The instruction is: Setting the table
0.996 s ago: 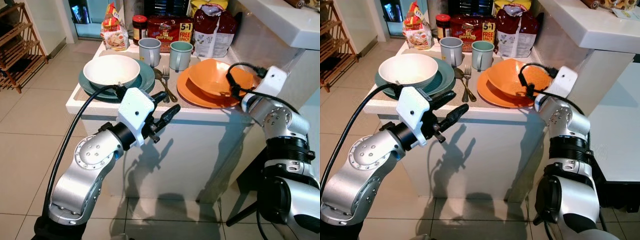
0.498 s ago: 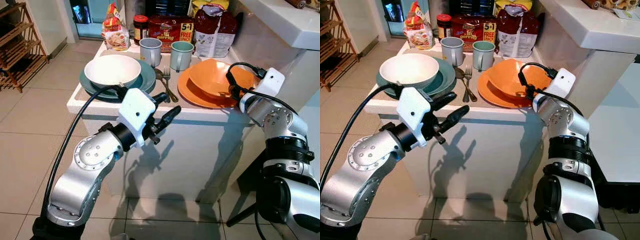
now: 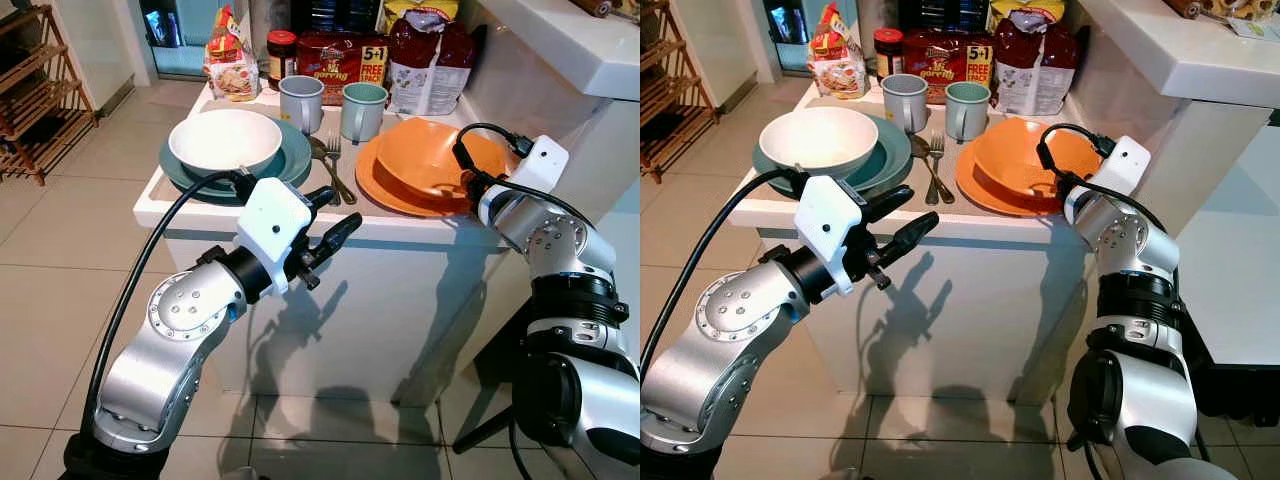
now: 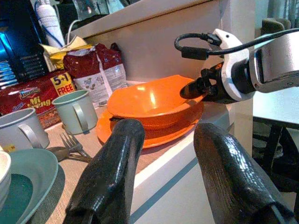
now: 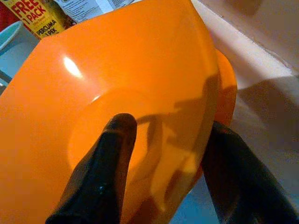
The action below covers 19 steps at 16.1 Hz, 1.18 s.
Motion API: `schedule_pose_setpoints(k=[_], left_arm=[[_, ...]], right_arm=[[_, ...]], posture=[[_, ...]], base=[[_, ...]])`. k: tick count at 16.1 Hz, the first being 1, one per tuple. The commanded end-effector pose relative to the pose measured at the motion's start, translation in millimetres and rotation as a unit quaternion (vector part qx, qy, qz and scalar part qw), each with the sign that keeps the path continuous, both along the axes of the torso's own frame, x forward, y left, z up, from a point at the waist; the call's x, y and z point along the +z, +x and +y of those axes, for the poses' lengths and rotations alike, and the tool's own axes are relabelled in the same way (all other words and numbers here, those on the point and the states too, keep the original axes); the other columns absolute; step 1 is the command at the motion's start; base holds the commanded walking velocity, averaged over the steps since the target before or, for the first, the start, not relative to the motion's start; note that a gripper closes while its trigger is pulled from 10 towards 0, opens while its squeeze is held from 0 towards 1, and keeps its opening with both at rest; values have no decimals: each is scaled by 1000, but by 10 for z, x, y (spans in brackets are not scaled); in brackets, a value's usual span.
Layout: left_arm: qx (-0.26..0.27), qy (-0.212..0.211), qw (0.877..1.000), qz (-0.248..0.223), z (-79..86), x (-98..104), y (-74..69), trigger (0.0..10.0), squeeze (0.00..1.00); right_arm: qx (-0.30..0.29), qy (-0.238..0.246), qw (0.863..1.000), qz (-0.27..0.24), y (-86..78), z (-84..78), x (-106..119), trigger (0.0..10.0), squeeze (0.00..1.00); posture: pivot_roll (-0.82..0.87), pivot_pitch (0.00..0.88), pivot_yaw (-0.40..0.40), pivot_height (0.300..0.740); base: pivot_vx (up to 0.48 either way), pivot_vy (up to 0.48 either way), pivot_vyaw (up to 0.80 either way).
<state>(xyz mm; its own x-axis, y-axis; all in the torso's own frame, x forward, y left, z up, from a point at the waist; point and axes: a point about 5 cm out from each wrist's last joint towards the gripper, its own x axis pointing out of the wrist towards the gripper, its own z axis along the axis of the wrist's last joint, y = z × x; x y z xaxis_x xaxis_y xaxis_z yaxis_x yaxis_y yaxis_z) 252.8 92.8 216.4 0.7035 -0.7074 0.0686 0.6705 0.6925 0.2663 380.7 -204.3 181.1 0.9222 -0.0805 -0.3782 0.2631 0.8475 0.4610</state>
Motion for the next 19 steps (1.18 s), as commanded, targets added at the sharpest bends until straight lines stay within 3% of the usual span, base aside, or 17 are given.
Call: schedule_pose_setpoints(k=[1,11,13,16,19], left_arm=[[-9,5,1000,-2,-29,22,-18,10000,0],[-11,4,1000,-4,-39,27,-15,10000,0],[-10,3,1000,-5,-38,31,-11,10000,0],[-11,2,1000,-6,-42,34,-11,10000,0],[-11,1,1000,-9,-44,47,-5,10000,0]], right_arm=[[-1,8,1000,3,11,2,23,0,0],[-7,20,1000,4,-18,10,13,0,0],[-13,-13,1000,-23,-23,-11,84,0,0],[-17,35,997,-60,-62,27,191,0,0],[-20,34,996,-78,-111,46,293,0,0]], posture=[[7,0,-54,740],[3,0,-49,740],[0,0,-48,740],[-3,0,-44,740],[-5,0,-43,740]], base=[[0,0,0],[0,0,0],[0,0,0],[0,0,0],[0,0,0]])
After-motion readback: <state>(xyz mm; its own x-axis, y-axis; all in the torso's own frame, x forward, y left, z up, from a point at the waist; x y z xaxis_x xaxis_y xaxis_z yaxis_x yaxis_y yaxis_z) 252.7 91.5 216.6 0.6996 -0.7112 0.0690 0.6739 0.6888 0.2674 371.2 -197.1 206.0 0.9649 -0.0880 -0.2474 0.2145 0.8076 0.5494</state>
